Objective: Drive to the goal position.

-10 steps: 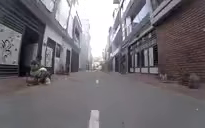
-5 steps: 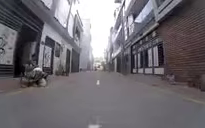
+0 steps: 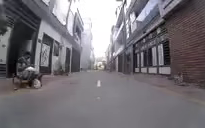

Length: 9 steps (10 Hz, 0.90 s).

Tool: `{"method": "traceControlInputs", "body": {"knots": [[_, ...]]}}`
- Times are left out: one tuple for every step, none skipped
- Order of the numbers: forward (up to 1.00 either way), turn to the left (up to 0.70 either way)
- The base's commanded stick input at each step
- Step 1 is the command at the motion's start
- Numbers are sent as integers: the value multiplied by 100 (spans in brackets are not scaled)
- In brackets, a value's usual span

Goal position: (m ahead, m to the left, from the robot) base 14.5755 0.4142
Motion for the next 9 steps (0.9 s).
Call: {"method": "traceControlInputs", "body": {"knots": [[85,0],[85,0],[85,0],[85,0],[85,0],[85,0],[85,0],[85,0],[85,0]]}}
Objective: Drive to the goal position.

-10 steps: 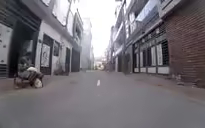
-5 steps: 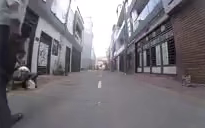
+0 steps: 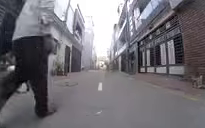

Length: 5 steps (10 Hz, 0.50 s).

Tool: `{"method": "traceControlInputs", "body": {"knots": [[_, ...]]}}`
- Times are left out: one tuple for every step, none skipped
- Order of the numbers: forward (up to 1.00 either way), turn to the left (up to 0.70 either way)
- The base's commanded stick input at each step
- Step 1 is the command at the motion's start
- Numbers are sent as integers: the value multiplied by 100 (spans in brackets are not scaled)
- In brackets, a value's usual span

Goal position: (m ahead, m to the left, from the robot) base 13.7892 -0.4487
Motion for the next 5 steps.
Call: {"method": "traceControlInputs", "body": {"knots": [[85,0],[85,0],[85,0],[85,0],[85,0]]}}
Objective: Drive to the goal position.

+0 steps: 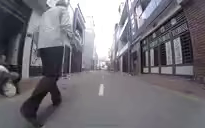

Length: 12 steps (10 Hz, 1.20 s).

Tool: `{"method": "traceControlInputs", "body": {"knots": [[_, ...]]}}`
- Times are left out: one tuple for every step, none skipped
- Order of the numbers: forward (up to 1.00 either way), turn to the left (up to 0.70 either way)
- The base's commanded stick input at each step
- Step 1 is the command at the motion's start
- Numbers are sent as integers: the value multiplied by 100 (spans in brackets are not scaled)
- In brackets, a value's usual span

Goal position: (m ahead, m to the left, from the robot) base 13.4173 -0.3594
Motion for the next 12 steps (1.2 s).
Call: {"method": "traceControlInputs", "body": {"knots": [[85,0],[85,0],[85,0],[85,0],[85,0],[85,0],[85,0],[85,0],[85,0],[85,0],[85,0],[85,0]]}}
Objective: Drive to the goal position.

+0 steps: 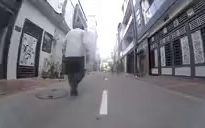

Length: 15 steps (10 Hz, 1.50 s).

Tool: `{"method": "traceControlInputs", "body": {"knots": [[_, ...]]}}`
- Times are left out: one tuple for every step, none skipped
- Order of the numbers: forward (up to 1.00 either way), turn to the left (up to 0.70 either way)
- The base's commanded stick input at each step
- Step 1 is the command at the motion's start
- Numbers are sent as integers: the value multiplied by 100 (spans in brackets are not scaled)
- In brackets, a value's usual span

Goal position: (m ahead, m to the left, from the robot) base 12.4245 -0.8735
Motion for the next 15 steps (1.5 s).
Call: {"method": "traceControlInputs", "body": {"knots": [[85,0],[85,0],[85,0],[85,0],[85,0],[85,0],[85,0],[85,0],[85,0],[85,0],[85,0],[85,0],[85,0],[85,0],[85,0]]}}
